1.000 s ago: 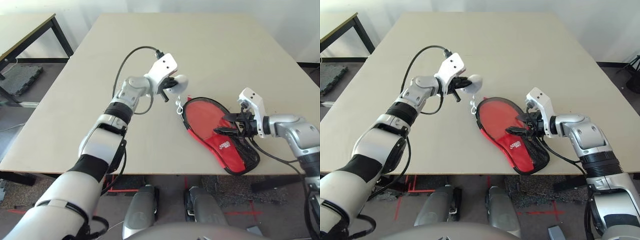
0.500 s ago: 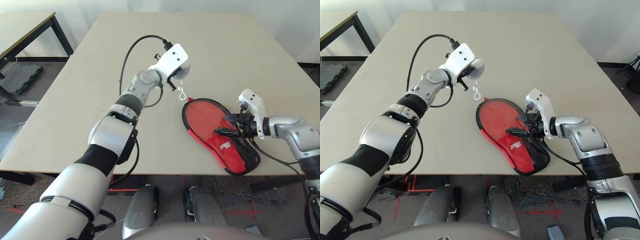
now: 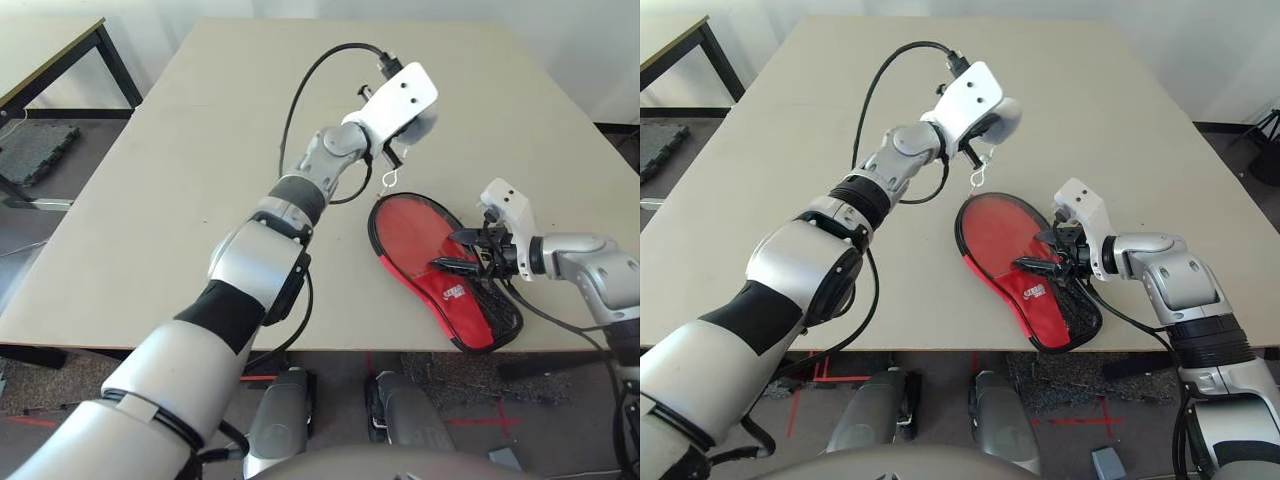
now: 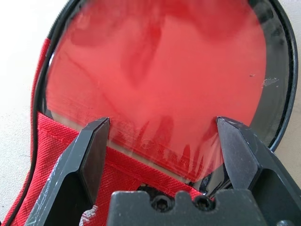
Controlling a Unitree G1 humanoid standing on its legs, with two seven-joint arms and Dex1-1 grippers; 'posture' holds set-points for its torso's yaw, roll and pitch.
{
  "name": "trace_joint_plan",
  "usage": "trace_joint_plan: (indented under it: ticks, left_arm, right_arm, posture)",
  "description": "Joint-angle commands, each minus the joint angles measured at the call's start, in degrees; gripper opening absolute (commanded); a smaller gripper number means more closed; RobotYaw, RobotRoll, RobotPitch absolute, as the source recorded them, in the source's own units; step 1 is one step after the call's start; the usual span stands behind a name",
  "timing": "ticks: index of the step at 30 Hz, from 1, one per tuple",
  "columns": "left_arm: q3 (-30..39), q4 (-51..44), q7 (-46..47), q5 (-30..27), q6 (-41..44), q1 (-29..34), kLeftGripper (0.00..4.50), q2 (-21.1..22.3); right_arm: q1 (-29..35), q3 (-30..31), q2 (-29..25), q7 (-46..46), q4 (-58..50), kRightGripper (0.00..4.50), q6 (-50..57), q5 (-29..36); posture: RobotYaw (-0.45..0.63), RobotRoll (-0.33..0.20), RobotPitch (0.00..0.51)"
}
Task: Store the ping-pong paddle in its case and zip it.
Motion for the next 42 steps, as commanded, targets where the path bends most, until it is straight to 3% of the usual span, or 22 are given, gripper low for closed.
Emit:
trace_joint_plan:
  ticks: [1, 9, 18, 21, 30, 42]
  left_arm:
    - [-1.7, -1.6, -7.5, 1.3, -2.0, 2.8, 0.01, 0.8]
    - [-5.7, -4.8, -15.7, 3.8, -5.0, 9.0, 0.01, 5.2]
    - [-5.6, -12.0, -24.0, 1.1, -4.0, 14.7, 0.01, 6.4]
    - [-5.3, -14.9, -25.6, 0.2, -2.3, 16.2, 0.93, 6.6]
    - [-3.8, -22.9, -27.2, -2.9, 3.9, 18.0, 4.47, 8.5]
    - [-2.0, -40.7, -32.4, -9.3, 16.6, 22.4, 4.47, 16.5]
  right_arm:
    - [2.8, 4.5, 0.8, 0.8, 3.3, 4.50, 3.5, -0.8]
    - [2.1, 4.9, 1.0, 1.2, 4.5, 4.50, 2.8, -1.1]
    - [0.5, 5.5, 1.4, 2.0, 6.4, 4.50, 1.7, -1.9]
    - [0.1, 5.6, 1.5, 2.3, 7.1, 4.50, 1.4, -2.2]
    - [-1.0, 5.8, 1.9, 2.9, 8.7, 4.50, 0.6, -3.0]
    - [-2.1, 6.0, 3.0, 3.3, 10.2, 4.50, -0.2, -3.7]
  posture:
    - [0.01, 0.000, 0.118]
    - [0.03, 0.000, 0.109]
    - [0.04, 0.000, 0.094]
    - [0.04, 0.000, 0.091]
    - [0.06, 0.000, 0.092]
    - [0.07, 0.000, 0.083]
